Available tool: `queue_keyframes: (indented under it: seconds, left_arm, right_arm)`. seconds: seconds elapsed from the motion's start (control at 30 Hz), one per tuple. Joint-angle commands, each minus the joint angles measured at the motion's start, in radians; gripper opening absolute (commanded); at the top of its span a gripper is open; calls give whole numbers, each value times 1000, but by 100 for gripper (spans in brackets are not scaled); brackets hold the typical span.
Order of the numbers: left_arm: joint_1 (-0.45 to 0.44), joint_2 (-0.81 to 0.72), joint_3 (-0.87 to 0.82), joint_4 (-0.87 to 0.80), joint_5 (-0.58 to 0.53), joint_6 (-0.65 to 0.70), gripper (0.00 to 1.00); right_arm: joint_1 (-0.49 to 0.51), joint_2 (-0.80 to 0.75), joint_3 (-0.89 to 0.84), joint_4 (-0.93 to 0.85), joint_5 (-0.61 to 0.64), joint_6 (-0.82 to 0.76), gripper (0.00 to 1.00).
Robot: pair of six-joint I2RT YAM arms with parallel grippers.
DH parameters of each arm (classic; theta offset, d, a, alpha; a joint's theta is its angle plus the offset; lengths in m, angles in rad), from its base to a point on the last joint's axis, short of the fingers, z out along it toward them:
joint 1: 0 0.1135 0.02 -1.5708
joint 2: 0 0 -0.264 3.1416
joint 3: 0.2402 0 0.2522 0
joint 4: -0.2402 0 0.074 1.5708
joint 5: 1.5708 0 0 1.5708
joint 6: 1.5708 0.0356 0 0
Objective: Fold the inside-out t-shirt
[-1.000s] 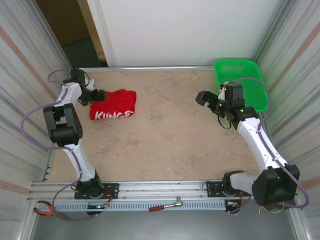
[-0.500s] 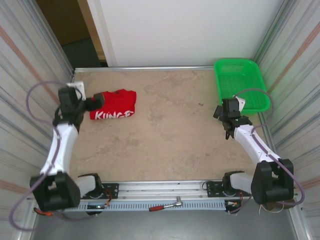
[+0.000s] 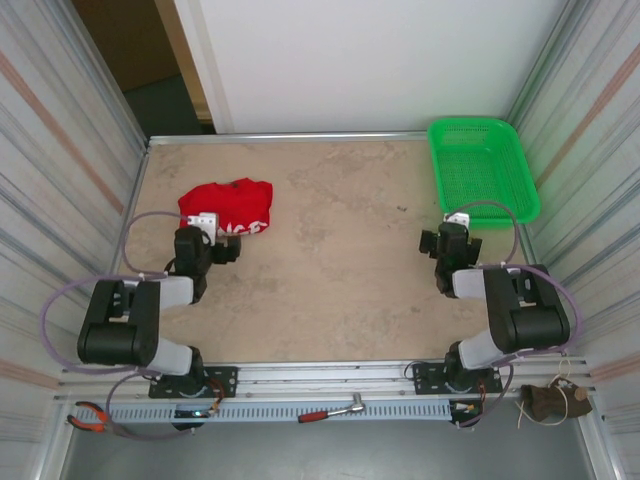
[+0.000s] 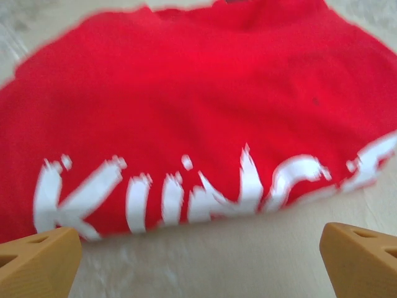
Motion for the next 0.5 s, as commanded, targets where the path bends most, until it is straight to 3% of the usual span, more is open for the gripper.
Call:
queue_keyframes:
  seconds: [0.0,0.03,0.07,0.1,0.17,0.37,0.47]
  left_arm:
    - [12,54,-11,215,28,38,99]
    - [17,35,27,101,41,32,99]
    - [27,55,47,96,56,26,99]
    - [32,65,41,131,62,26,99]
    - [34,46,51,72,71,20,99]
    - [38,51,53,76,77,18,99]
    - [39,55,59,70,79,17,99]
  right_arm:
    - [-93,78,-35,350,-188,13,99]
    - [-87,53,-7,278,-203,4,99]
    - [-89,30,26,135,-218,14,99]
    - [-87,68,-2,266,-219,-3,99]
    - [-79,27,12,175,-202,4,99]
    - [-62,41,6,209,-199,-19,99]
    - [-96,50,31,166,-267,-5,99]
